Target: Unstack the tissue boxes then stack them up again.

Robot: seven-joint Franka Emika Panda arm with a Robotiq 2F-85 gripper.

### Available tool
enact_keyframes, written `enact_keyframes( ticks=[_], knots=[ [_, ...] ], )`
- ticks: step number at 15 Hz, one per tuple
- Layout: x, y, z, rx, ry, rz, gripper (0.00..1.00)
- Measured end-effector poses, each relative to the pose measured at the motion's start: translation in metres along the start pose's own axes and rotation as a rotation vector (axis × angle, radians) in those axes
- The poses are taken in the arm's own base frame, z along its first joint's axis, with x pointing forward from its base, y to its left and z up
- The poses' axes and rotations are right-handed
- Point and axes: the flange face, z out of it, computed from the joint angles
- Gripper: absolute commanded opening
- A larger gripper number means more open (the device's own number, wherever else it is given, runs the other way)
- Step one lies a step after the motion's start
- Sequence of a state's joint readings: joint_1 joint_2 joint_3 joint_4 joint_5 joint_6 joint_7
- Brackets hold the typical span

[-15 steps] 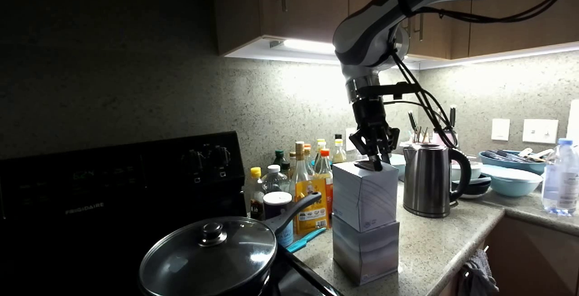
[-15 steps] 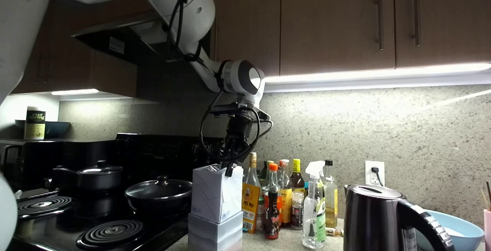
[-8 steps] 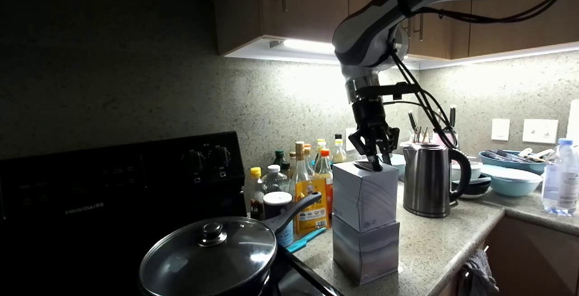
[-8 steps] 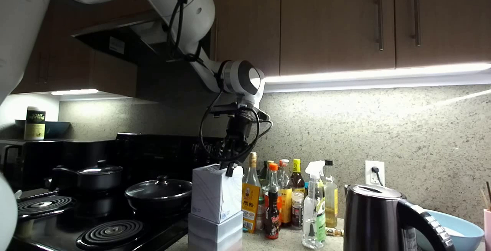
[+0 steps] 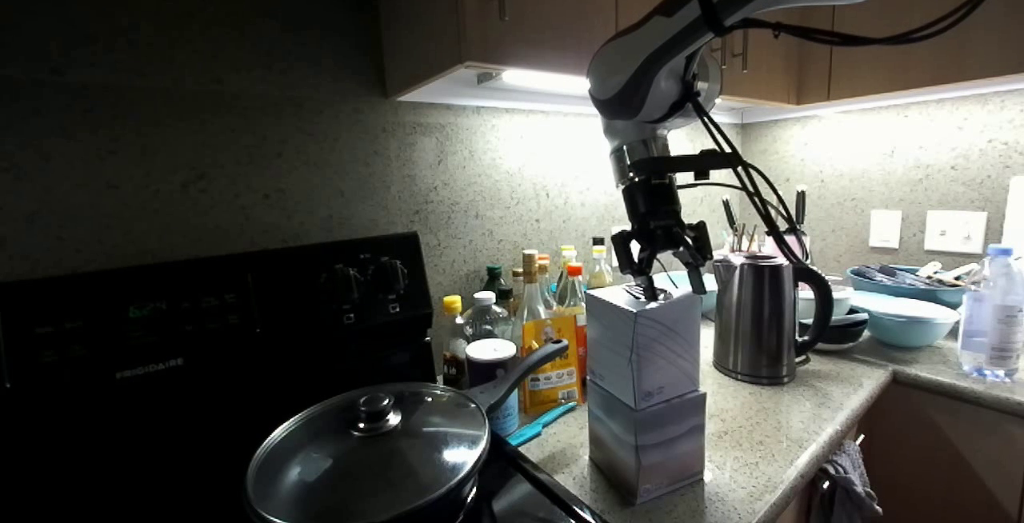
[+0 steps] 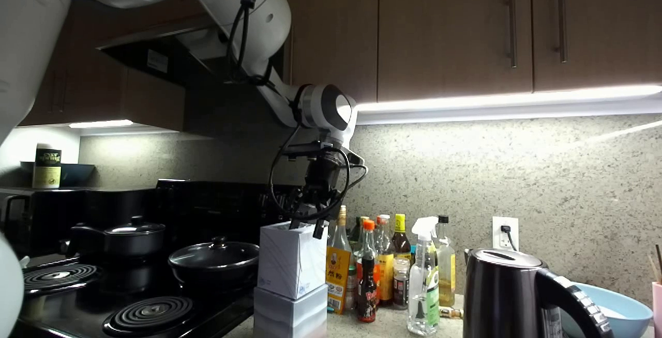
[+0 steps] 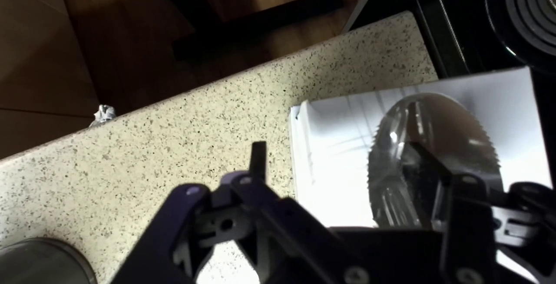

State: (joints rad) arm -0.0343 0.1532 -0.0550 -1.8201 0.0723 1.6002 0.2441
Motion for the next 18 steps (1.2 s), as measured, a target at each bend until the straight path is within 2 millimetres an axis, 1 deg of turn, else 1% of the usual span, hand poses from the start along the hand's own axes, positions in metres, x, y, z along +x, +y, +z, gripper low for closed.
enact_keyframes(
  ticks=[6,10,14,18],
  knots=[
    [0.001,0.0,-0.001,0.001,0.006,0.0,1.0],
    [0.005,-0.001,-0.005,0.008,0.048,-0.001,1.0],
    [0.008,-0.002,-0.017,0.022,0.131,-0.003,1.0],
    [-0.001,-0.001,-0.038,0.043,0.214,-0.006,1.0]
  ],
)
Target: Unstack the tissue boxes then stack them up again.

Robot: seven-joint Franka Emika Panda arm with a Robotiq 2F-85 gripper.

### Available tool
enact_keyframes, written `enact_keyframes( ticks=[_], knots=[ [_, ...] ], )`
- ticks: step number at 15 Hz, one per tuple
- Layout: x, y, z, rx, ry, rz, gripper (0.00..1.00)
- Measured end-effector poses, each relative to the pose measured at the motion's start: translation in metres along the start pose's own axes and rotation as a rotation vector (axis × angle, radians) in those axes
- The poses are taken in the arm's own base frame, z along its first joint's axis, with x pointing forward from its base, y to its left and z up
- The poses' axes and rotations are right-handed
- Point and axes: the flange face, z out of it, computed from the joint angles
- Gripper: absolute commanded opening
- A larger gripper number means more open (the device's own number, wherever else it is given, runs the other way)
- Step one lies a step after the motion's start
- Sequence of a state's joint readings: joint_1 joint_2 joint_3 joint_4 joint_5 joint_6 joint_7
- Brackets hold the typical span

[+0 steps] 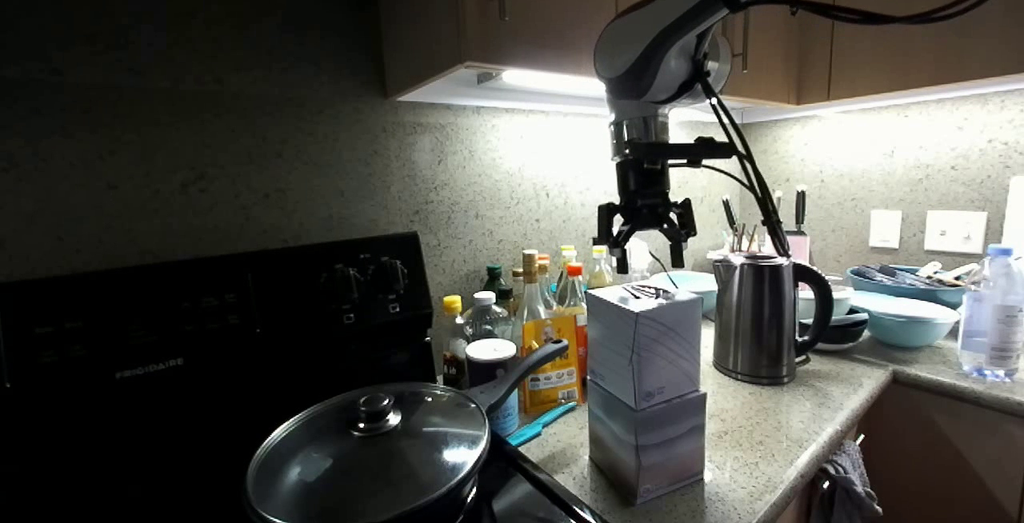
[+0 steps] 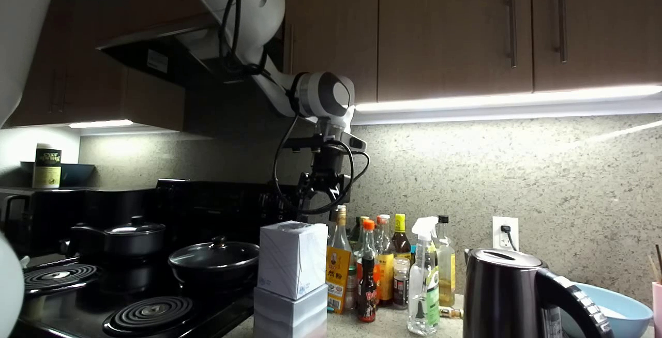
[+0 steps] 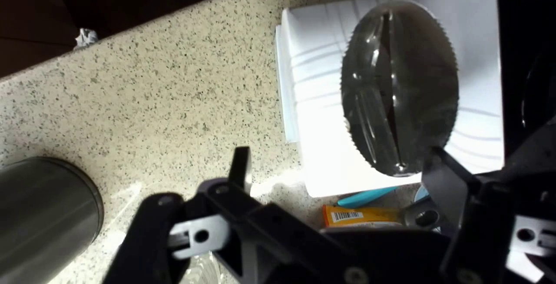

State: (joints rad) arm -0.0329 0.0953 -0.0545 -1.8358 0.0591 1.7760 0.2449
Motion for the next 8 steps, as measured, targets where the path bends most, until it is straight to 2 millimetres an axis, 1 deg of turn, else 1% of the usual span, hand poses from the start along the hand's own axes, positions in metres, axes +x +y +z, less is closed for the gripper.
enact_keyframes(
  ticks=[4,8],
  knots=[
    [-0.011,0.002,-0.016,0.014,0.047,0.0,1.0],
    [-0.017,0.001,-0.02,0.018,0.058,0.01,1.0]
  ],
)
